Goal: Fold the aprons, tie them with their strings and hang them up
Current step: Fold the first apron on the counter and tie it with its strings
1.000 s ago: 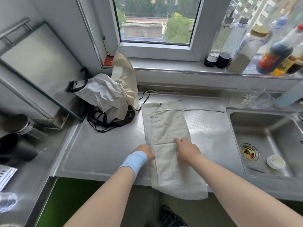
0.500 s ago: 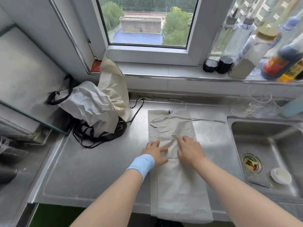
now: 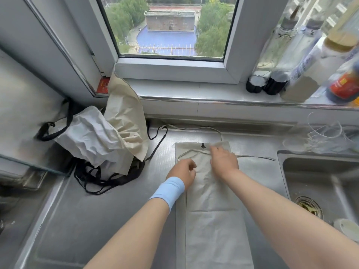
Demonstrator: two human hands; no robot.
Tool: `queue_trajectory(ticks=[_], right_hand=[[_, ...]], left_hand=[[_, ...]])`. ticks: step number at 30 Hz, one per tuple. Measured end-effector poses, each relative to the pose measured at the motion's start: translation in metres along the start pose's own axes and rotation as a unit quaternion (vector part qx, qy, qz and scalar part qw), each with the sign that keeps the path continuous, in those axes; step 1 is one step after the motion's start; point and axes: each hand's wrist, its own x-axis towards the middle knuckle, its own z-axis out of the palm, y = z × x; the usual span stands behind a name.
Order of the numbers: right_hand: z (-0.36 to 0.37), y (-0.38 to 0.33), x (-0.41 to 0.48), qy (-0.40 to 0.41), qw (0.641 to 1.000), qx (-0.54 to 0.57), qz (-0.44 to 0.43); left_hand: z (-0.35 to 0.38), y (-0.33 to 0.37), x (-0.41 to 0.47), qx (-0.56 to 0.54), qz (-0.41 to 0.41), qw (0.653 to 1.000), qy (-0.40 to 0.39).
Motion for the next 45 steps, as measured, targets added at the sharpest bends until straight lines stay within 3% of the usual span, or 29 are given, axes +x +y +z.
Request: queue_trajectory(ticks=[3, 5, 7, 9, 12, 15, 19, 21, 24, 28, 31, 35, 40, 45], right_hand=[[0.0, -0.004, 0.006, 0.037, 0.999, -0.022, -0.019], [-0.006, -0.018, 0.006, 0.01, 0.994, 0.096, -0.053], [-0.019, -0.038, 0.001, -0.094, 0.942, 0.317, -0.062], [-0.032, -0.051, -0.004, -0.149, 0.875, 0.458, -0.038], [-0.042, -0.054, -0.012, -0.236, 0.848, 0.475, -0.008], [-0.038, -0.054, -0.019, -0.346, 0.833, 0.431, 0.009], [-0.033, -0.061, -0.037, -0.506, 0.712, 0.486, 0.013], [-0.028, -0.067, -0.046, -0.531, 0.678, 0.508, 0.002], [-0.017, -0.081, -0.056, -0.49, 0.731, 0.474, -0.025], [-0.003, -0.089, -0.058, -0.269, 0.839, 0.472, 0.006], [-0.002, -0.072, -0.06, -0.129, 0.883, 0.451, 0.009], [0.003, -0.036, -0.075, -0.053, 0.974, 0.22, -0.013], [0.023, -0.003, -0.098, -0.095, 0.986, 0.131, -0.025], [0.035, -0.005, -0.095, -0.086, 0.988, 0.085, -0.094]], left_hand=[[-0.006, 0.004, 0.005, -0.007, 0.031, 0.998, 0.046], [-0.011, 0.008, 0.008, 0.016, 0.057, 0.997, 0.044], [-0.017, 0.01, 0.012, 0.004, 0.058, 0.998, 0.015], [-0.022, 0.004, 0.016, 0.001, 0.027, 1.0, -0.014], [-0.039, -0.014, 0.009, 0.077, -0.025, 0.995, -0.057], [-0.062, -0.028, -0.006, 0.241, -0.015, 0.964, -0.112], [-0.082, -0.044, -0.026, 0.362, -0.079, 0.915, -0.161], [-0.087, -0.052, -0.034, 0.416, -0.092, 0.889, -0.165], [-0.091, -0.059, -0.05, 0.465, -0.128, 0.862, -0.156], [-0.083, -0.056, -0.062, 0.484, -0.12, 0.857, -0.131], [-0.064, -0.043, -0.058, 0.42, -0.058, 0.899, -0.107], [-0.018, -0.025, -0.056, 0.299, 0.068, 0.949, -0.077], [0.028, -0.029, -0.054, 0.344, 0.056, 0.927, -0.142], [0.018, -0.052, -0.036, 0.391, 0.041, 0.91, -0.129]])
